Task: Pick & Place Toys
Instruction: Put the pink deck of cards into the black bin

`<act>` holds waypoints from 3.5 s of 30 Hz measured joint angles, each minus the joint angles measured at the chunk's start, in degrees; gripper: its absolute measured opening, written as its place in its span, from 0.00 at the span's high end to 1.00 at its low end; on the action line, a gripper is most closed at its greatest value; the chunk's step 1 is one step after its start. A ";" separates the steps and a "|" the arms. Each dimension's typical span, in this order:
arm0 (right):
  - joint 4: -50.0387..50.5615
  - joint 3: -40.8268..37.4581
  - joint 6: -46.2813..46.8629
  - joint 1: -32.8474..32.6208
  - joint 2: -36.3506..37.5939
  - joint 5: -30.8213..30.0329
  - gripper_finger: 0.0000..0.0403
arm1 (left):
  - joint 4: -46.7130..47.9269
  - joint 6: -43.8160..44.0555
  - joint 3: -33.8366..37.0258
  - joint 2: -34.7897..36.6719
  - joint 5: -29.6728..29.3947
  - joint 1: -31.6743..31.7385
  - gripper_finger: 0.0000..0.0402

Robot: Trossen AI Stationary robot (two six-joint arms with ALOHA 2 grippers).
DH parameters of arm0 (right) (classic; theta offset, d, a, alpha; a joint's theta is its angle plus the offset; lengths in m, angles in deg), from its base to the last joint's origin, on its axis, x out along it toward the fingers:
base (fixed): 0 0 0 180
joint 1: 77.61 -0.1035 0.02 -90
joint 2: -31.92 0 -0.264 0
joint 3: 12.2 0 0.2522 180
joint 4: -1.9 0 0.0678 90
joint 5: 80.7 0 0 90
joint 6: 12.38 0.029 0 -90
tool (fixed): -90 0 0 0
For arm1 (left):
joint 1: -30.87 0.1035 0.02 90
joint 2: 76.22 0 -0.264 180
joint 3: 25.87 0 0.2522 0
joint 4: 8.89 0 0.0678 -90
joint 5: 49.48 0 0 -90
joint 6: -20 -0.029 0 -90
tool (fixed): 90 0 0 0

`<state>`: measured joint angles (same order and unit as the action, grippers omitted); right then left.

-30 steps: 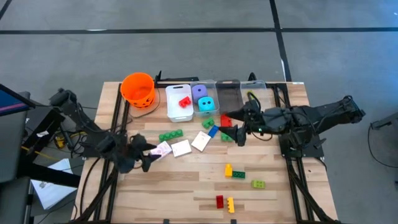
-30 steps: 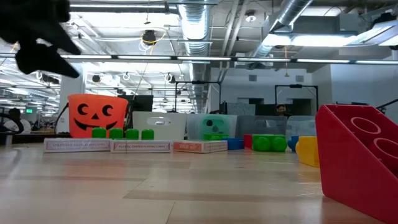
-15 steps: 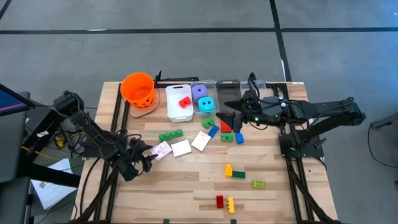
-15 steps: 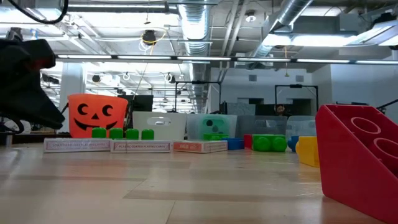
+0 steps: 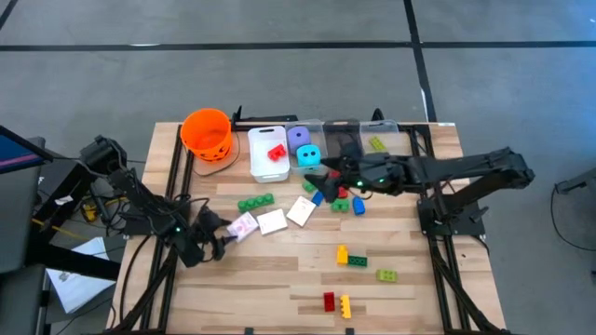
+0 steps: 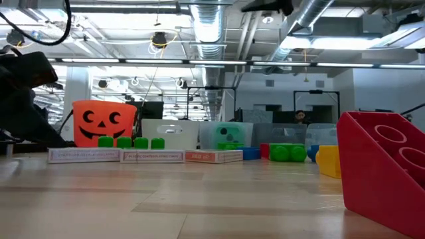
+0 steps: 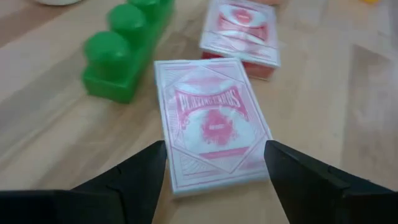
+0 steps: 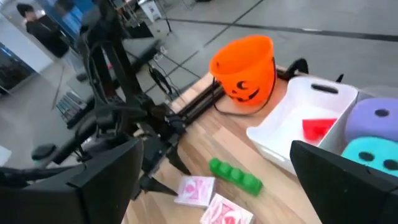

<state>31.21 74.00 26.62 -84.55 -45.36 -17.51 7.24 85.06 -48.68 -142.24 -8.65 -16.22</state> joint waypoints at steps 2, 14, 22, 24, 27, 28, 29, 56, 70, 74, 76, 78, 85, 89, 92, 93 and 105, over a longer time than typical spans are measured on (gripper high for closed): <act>-3.03 0.09 0.01 0.00 -1.70 0.52 0.01 | -2.43 -1.98 1.29 0.00 1.33 0.00 0.32; -15.39 0.06 0.32 0.34 -6.51 3.46 0.01 | -5.87 -3.67 4.23 0.11 2.65 0.02 0.25; -15.39 0.06 4.58 0.37 -6.02 3.44 0.01 | -8.20 -4.80 4.25 0.09 6.77 0.17 0.22; -15.37 0.06 4.58 0.37 -6.04 3.45 0.01 | -9.15 -4.79 4.25 0.09 8.13 0.17 0.22; -15.43 0.06 4.58 0.35 -6.04 3.44 0.01 | -10.27 -4.89 4.29 0.02 8.66 0.17 0.22; -15.41 0.06 4.58 0.35 -6.04 3.45 0.01 | -10.33 -4.90 4.29 0.02 8.66 0.17 0.22; -15.41 0.06 4.58 0.35 -6.04 3.44 0.01 | -10.35 -4.90 4.29 0.02 8.61 0.17 0.22; -15.06 0.06 4.07 0.33 -6.04 3.44 0.01 | -16.45 -8.31 4.31 0.07 12.97 0.15 0.08; -14.42 0.06 3.90 0.68 -6.04 3.44 0.01 | -18.19 -6.40 4.34 0.03 13.16 0.18 0.01; -14.30 0.06 3.90 0.90 -6.04 3.44 0.01 | -22.14 -5.47 4.36 0.00 13.10 0.15 0.01; -14.30 0.06 3.92 1.11 -6.04 4.23 0.01 | -24.55 -5.47 4.36 0.00 11.96 0.15 0.01; -14.30 0.06 3.90 1.26 -6.04 4.73 0.01 | -26.53 -5.15 4.36 -0.02 11.16 0.17 0.01; -14.32 0.06 3.95 1.86 -6.04 8.18 0.01 | -34.18 -3.06 4.36 -0.04 10.11 0.17 0.01; -14.32 0.06 4.10 1.84 -6.04 11.81 0.01 | -40.59 -3.06 4.36 -0.02 10.07 0.17 0.01; -14.34 0.06 4.12 1.77 -6.04 13.87 0.01 | -44.91 -2.97 4.34 -0.02 12.01 0.24 0.02; -14.32 0.06 4.27 1.70 -6.04 14.56 0.01 | -46.34 -2.78 4.34 -0.02 13.51 0.24 0.01; -14.27 0.06 4.05 1.66 -6.04 18.02 0.01 | -56.93 -1.58 0.36 0.02 11.09 6.34 0.03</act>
<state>16.94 74.05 30.67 -82.89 -51.41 0.51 -49.69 83.48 -48.31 -142.22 2.44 -9.88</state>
